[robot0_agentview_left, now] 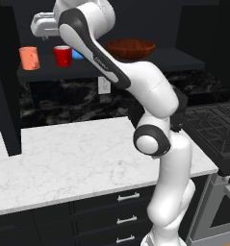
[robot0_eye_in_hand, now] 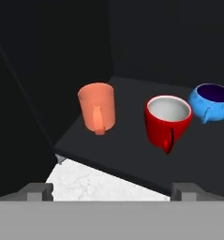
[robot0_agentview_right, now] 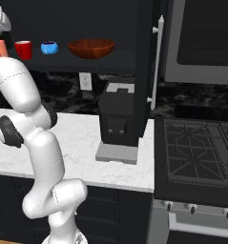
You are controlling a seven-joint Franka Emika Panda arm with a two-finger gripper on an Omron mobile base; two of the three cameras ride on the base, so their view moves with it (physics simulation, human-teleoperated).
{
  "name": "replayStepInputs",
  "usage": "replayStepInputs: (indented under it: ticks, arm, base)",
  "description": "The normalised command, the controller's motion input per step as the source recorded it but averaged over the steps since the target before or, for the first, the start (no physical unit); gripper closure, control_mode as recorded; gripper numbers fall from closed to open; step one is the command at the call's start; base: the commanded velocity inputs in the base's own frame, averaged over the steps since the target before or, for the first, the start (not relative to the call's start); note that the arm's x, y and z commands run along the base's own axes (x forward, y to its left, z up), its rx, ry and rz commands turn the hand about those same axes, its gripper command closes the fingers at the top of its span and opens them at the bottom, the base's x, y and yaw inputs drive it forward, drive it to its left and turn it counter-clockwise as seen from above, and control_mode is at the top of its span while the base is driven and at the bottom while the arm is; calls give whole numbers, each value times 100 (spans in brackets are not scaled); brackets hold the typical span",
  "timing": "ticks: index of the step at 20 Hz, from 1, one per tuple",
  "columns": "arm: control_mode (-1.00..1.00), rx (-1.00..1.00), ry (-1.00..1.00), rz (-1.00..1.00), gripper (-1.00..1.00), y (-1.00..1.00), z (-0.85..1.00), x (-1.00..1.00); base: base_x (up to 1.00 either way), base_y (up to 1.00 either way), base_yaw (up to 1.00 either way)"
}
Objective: Gather all objects into one cabinet and sort the glasses and bowls to opposite sides.
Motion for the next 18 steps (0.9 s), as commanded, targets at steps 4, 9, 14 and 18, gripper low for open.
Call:
replayStepInputs:
  ticks: [4, 9, 14, 18]
  arm:
    - [-100, -1, -5, 0, -100, -42, -30, -43]
    - [-100, 0, -14, 0, -100, -50, -34, -36]
    - [-100, 0, -24, 0, -100, -53, -30, -38]
    - [-100, 0, -27, 1, -100, -47, -31, -46]
  base:
    - [0, 0, 0]
    - [0, 0, 0]
    - [0, 0, 0]
    - [0, 0, 0]
